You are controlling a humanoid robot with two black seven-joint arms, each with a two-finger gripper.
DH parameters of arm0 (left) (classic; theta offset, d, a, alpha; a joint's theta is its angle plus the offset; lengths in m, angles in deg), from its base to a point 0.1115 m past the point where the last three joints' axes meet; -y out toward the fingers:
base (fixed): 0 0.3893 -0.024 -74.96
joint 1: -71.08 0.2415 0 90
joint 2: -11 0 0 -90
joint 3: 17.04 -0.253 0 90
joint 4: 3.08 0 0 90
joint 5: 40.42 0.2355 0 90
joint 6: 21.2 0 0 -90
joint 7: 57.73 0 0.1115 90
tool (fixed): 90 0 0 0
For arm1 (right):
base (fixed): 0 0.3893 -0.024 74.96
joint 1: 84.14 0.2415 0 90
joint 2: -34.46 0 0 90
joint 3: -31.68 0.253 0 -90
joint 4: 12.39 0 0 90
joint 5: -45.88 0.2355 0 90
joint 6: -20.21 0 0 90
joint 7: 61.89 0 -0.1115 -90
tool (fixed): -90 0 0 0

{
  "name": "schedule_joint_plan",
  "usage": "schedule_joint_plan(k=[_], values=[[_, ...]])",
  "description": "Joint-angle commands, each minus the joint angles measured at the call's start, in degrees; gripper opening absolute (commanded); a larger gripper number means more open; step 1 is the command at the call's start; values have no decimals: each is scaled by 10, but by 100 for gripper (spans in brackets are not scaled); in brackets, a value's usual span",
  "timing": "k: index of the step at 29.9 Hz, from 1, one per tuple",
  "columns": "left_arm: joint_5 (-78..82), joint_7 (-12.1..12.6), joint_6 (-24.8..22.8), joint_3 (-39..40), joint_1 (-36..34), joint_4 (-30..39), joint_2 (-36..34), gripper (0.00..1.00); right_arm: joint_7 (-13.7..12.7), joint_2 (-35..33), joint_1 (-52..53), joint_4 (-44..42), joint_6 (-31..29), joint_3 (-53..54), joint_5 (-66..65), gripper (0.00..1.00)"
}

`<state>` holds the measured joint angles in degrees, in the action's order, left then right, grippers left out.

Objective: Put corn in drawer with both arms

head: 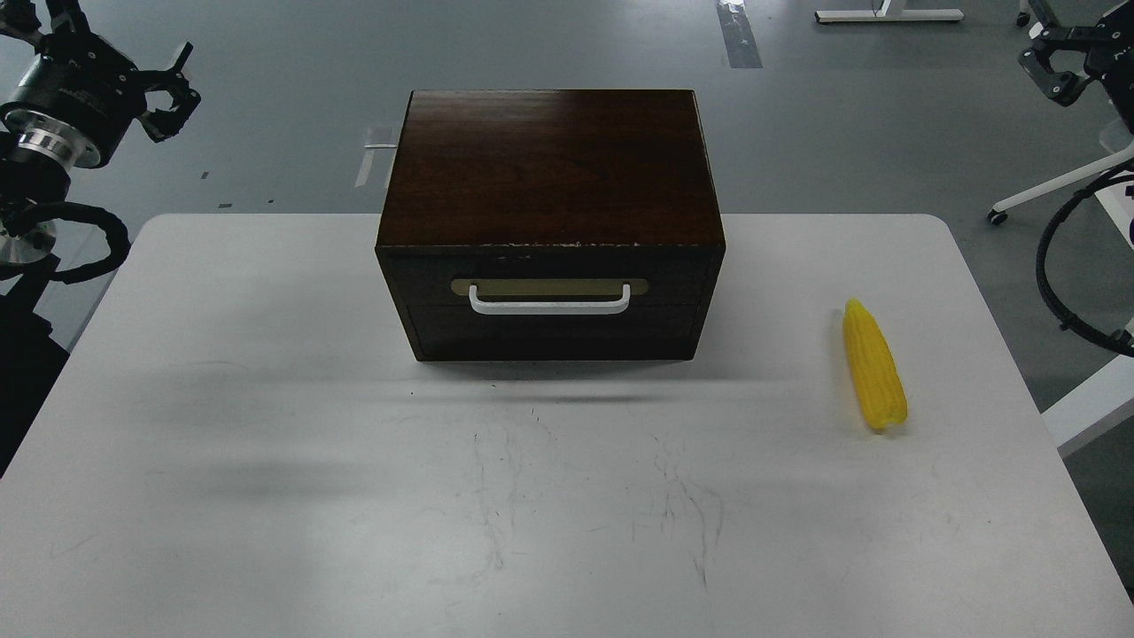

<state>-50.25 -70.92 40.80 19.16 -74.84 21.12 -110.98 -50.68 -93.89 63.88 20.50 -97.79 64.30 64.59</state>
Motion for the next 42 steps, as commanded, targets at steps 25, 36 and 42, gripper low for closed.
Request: schedule_joint_plan(k=[25, 36, 42], values=[[16, 7, 0, -17, -8, 8, -50, 86, 3, -10, 2, 3, 0, 9, -1, 100], [251, 6, 0, -23, -88, 181, -144, 85, 2, -18, 2, 2, 0, 8, -1, 100], [411, 4, 0, -23, -161, 301, -151, 83, 1, -19, 2, 1, 0, 7, -1, 100]])
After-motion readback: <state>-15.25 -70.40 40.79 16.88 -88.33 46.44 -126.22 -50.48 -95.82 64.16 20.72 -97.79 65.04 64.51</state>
